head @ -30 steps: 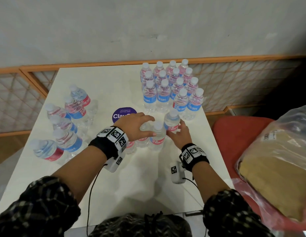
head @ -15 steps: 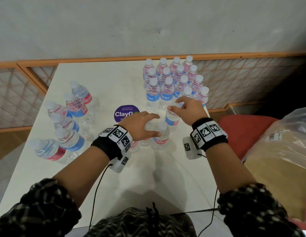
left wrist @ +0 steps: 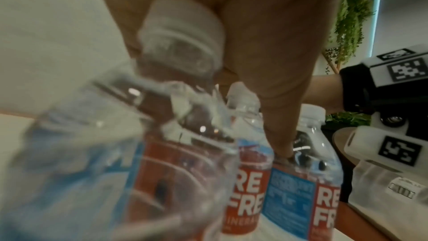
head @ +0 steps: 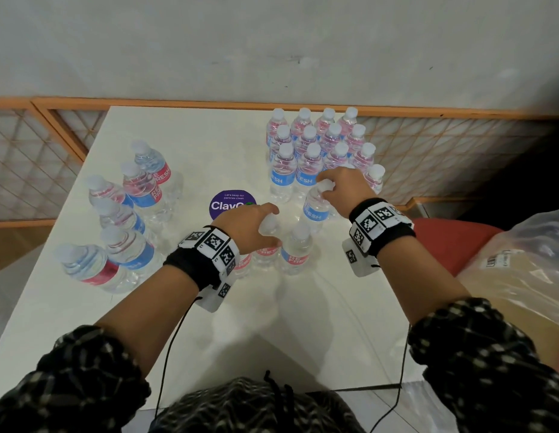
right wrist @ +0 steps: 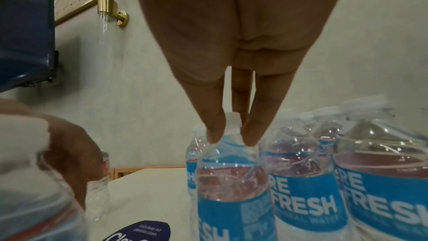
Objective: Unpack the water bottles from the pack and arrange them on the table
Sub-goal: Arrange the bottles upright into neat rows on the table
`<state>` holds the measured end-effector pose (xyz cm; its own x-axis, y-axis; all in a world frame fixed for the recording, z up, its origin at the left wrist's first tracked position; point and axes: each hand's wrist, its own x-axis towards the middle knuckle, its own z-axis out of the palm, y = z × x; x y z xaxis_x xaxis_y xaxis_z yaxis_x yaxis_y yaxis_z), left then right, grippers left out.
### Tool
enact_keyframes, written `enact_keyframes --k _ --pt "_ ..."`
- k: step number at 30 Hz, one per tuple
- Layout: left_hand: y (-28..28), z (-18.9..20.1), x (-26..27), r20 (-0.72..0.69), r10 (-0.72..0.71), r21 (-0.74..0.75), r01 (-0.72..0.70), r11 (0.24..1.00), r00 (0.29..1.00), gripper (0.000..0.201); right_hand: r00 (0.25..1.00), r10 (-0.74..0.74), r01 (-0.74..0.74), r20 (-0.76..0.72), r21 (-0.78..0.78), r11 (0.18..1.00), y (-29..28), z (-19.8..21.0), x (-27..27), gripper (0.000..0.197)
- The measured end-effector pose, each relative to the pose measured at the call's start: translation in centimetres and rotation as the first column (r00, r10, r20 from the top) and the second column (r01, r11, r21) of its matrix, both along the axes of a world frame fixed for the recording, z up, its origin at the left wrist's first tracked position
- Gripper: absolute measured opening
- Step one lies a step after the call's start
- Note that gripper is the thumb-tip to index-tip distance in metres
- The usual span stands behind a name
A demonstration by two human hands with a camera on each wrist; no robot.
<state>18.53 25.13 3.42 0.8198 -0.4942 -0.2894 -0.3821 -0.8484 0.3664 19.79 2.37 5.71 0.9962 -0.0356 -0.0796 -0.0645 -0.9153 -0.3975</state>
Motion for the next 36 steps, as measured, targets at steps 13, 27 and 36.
enact_keyframes --k 13,27,36 --pt "-0.1 0.4 -0.6 0.047 0.005 0.019 -0.006 1.0 0.999 0.064 0.999 -0.019 0.021 0.045 -0.056 0.998 0.7 -0.1 1.9 0.037" --pt "-0.1 0.8 -0.8 0.044 -0.005 0.015 0.004 1.0 0.999 0.065 0.999 -0.025 0.028 0.037 -0.072 0.997 0.7 -0.2 2.4 0.04" --pt "-0.1 0.9 -0.8 0.049 -0.004 0.006 0.004 1.0 0.999 0.063 1.0 0.026 -0.027 -0.017 -0.081 0.996 -0.1 -0.8 2.7 0.045"
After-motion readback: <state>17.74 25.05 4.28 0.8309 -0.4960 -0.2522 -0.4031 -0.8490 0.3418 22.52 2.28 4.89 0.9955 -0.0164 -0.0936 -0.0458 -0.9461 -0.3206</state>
